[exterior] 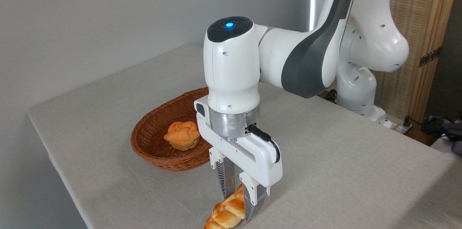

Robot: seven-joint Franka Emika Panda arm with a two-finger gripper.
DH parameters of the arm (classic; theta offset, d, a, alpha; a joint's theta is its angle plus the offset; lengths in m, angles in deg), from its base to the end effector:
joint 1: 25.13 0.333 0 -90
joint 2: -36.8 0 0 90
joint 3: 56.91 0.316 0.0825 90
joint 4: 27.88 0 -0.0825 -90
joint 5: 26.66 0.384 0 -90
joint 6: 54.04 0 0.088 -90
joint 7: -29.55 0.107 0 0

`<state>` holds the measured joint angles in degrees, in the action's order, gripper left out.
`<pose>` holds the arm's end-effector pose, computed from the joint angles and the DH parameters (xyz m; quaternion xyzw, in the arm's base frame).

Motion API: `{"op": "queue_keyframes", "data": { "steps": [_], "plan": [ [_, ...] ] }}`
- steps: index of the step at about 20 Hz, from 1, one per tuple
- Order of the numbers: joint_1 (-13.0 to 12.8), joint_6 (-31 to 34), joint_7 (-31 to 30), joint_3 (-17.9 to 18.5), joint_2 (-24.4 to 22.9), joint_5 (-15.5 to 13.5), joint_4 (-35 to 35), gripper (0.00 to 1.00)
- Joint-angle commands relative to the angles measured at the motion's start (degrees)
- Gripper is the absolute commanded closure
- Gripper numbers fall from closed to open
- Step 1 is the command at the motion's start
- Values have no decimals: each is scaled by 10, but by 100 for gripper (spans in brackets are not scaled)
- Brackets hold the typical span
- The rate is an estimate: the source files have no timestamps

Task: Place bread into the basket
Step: 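Close the gripper fingers on the braided bread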

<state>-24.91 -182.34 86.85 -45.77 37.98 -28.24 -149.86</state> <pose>0.5422 0.1078 0.4078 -0.9228 0.3825 -0.0424 0.0178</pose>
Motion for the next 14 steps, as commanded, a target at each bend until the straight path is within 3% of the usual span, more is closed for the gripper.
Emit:
{"op": "queue_keyframes", "data": {
  "steps": [1, 14],
  "plan": [
    [0, -3, 11, 2, 3, -4, 1, 67],
    [0, -3, 14, 2, 3, -4, 1, 70]
  ]
}}
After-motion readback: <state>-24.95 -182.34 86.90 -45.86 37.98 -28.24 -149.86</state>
